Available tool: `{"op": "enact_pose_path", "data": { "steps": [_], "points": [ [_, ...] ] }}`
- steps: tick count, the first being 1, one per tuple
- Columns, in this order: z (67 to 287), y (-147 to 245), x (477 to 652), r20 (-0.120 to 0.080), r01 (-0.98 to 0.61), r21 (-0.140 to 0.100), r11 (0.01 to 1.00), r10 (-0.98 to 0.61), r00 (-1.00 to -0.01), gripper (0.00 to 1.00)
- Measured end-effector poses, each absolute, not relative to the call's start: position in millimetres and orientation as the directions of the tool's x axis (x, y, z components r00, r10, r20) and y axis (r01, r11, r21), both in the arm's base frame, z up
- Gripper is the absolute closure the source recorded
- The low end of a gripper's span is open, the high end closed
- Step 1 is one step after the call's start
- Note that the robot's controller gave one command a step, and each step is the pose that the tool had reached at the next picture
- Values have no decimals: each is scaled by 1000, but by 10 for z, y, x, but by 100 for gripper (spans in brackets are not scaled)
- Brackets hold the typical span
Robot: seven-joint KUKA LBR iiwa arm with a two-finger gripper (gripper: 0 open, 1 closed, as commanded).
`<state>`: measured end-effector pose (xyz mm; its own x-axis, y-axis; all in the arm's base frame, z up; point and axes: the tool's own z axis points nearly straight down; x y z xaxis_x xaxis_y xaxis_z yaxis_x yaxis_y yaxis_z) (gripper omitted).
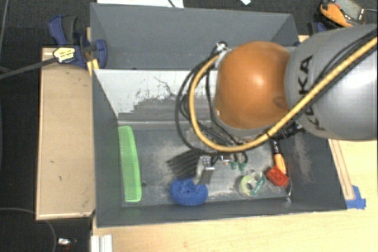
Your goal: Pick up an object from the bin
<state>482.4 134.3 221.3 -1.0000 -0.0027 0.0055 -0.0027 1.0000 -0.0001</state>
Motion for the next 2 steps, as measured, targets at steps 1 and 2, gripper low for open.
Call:
{"op": "enact_pose_path", "data": {
  "steps": [1,2],
  "points": [
    [2248,1335,4842,-2,3,1,1000,3,-1000,0],
    [1666,1244,4816,-5,-155,1,988,-155,-988,0]
  ]
}}
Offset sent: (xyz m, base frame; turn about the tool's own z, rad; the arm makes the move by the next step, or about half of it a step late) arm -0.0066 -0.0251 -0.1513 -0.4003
